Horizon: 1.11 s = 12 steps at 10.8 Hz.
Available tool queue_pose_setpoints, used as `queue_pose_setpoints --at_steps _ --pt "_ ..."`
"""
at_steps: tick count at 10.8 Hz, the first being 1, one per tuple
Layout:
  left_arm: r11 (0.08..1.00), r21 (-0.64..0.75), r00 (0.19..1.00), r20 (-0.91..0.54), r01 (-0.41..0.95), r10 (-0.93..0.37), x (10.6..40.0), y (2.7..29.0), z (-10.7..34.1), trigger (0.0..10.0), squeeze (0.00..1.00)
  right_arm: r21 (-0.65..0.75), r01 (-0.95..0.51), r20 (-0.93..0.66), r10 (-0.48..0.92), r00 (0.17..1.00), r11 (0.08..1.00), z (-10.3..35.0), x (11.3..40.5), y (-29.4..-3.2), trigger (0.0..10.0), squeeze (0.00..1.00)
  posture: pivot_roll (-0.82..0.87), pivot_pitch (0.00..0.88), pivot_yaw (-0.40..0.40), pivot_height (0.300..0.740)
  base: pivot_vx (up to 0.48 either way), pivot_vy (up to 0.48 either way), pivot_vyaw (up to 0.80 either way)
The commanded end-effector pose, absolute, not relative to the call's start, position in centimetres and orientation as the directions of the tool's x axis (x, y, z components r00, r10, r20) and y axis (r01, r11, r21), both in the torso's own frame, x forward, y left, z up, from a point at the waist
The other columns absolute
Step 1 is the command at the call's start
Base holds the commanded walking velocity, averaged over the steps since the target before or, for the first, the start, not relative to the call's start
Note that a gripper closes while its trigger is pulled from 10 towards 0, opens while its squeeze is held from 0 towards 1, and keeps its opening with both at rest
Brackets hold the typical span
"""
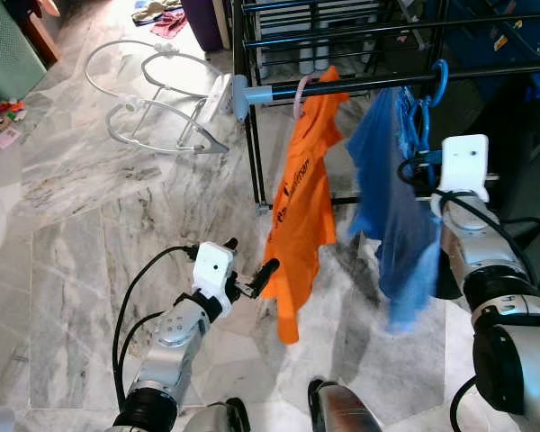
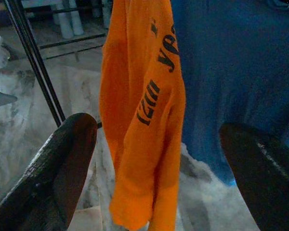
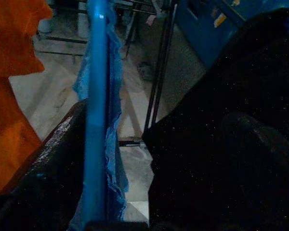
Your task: Hang hanger
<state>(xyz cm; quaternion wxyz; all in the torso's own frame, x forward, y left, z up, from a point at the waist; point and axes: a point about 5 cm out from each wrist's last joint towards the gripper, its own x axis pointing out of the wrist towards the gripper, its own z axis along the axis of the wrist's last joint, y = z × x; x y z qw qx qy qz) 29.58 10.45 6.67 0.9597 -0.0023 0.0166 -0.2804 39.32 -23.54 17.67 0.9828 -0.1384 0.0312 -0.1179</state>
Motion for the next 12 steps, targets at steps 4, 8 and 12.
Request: queue_pose_setpoints --at_steps 4,8,12 --pt "0.855 -0.012 0.853 -0.054 0.519 -0.519 29.4 10.9 6.0 10.0 0.00 -0.268 0.138 -0.038 -0.153 0.987 0.954 19.3 40.7 -20.9 10.0 0.00 -0.27 0.159 0.085 0.740 0.000 0.000 0.00" --pt "0.860 -0.014 0.859 -0.049 0.510 -0.510 29.4 10.7 5.9 10.0 0.00 -0.270 0.183 -0.116 -0.221 0.968 0.945 17.6 40.4 -21.0 0.0 0.00 -0.26 0.156 0.076 0.740 0.000 0.000 0.00" --pt "0.856 -0.011 0.854 -0.064 0.517 -0.517 29.3 10.7 5.6 10.0 0.00 -0.276 0.216 -0.112 -0.254 0.961 0.937 17.7 40.3 -21.7 0.0 0.00 -0.27 0.159 0.081 0.740 0.000 0.000 0.00"
